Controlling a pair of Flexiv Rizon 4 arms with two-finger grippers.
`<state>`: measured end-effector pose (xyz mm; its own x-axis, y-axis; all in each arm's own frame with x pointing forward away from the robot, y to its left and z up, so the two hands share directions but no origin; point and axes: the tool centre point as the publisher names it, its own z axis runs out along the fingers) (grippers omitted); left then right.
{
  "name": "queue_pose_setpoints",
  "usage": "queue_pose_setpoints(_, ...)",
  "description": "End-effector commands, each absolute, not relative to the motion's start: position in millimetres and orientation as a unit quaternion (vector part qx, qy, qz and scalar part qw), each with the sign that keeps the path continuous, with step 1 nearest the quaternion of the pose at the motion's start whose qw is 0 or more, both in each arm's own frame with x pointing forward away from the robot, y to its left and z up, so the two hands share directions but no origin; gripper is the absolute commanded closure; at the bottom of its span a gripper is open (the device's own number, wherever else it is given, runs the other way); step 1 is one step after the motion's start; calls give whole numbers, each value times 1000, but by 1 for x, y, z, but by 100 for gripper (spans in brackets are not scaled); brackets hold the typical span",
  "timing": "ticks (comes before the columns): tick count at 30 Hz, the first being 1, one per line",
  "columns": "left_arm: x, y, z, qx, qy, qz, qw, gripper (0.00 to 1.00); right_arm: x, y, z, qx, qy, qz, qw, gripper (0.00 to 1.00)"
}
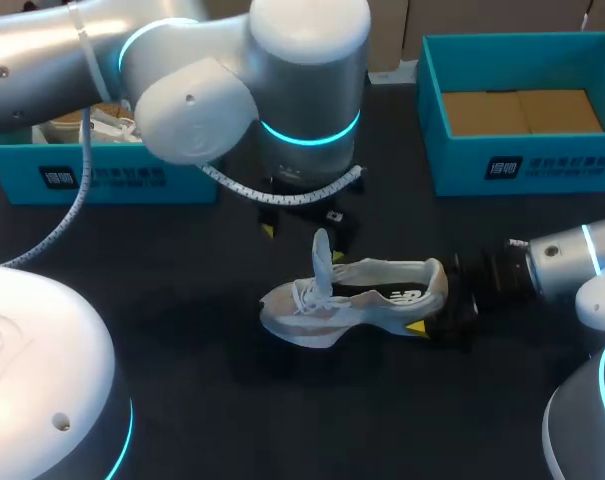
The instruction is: Take the shoe out of the shoebox, open the shoe tongue, remove and reinsert the insole, then place the shoe into the shoebox
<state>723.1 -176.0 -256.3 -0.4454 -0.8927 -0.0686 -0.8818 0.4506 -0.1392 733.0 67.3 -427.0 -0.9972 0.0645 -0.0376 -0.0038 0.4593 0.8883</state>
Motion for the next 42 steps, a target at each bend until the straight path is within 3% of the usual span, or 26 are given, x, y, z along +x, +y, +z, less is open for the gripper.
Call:
queue_pose_setpoints(1, 734, -196, -253, -350, 935, -1, 53, 0, 733, 68, -427, 18, 854, 518, 33, 100)
queue_pose_setpoints(9, 728, -235, -247, -204, 975, 19, 80, 0, 733, 68, -427, 18, 854, 518, 33, 100)
queue_pose_setpoints(13, 726, -256, -247, -163, 983, 14, 78, 20, 733, 68, -427, 18, 854, 518, 33, 100)
queue_pose_setpoints(14, 725, -260, -248, -158, 984, 12, 77, 43, 733, 68, -427, 18, 854, 518, 33, 100)
queue_pose_setpoints(16, 724, -268, -250, -139, 988, 8, 73, 69, 733, 68, -427, 18, 854, 518, 33, 100)
queue_pose_setpoints(17, 723, -271, -251, -133, 989, 7, 71, 91, 733, 68, -427, 18, 854, 518, 33, 100)
queue_pose_setpoints(18, 723, -273, -252, -127, 990, 7, 68, 100, 733, 68, -427, 18, 854, 518, 33, 100)
queue_pose_setpoints(42, 710, -270, -282, -99, 995, 12, 14, 100, 733, 68, -427, 18, 854, 518, 33, 100)
